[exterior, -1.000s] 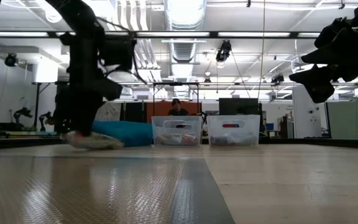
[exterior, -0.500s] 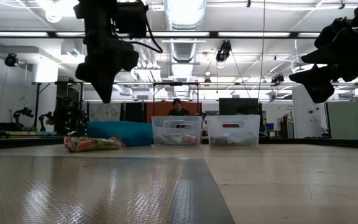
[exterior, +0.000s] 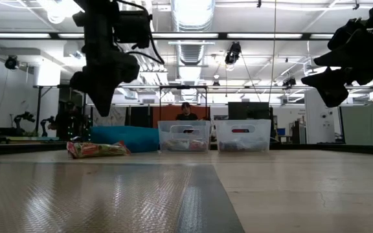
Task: Pick and place Granola Bars by type
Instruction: Put the red granola bar into the left transparent bin
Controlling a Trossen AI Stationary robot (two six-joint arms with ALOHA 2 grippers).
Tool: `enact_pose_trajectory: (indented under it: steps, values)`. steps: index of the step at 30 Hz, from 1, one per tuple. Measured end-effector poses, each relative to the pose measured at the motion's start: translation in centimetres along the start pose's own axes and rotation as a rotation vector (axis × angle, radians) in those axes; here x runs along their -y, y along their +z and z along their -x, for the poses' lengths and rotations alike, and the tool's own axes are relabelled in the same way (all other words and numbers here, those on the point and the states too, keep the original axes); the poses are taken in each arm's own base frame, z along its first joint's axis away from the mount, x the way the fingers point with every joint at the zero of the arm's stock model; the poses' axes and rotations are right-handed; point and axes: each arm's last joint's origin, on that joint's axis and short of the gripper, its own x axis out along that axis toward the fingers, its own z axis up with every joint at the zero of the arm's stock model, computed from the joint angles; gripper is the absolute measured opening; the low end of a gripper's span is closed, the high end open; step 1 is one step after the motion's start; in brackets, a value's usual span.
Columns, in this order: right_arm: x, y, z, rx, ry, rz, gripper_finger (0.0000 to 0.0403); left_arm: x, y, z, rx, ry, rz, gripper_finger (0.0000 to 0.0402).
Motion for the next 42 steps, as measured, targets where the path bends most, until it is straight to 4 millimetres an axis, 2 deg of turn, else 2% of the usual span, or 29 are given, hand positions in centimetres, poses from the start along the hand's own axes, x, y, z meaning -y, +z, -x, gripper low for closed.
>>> enact_pose_trajectory:
  steps: [4, 14, 22, 28, 42]
  values:
    - [0.0, 0.0, 0.0, 0.000, 0.000, 0.000, 0.0210, -0.1, -0.2, -1.0, 0.001, -0.002, 0.050, 0.0024]
    - [0.0, 0.0, 0.0, 0.001, 0.000, 0.000, 0.0210, -0.7, -0.7, -3.1, 0.025, 0.021, 0.135, 0.0134]
    - [0.0, 0.0, 0.0, 0.000, 0.000, 0.000, 0.0210, -0.6, -0.9, -4.0, 0.071, 0.023, 0.148, 0.0184]
    - [0.0, 0.0, 0.0, 0.001, 0.000, 0.000, 0.0210, -0.3, -1.0, -5.0, 0.075, 0.077, 0.132, 0.0198]
    - [0.0, 0.0, 0.0, 0.001, 0.000, 0.000, 0.0210, -0.2, -0.9, -8.4, 0.028, 0.119, 0.122, 0.0192]
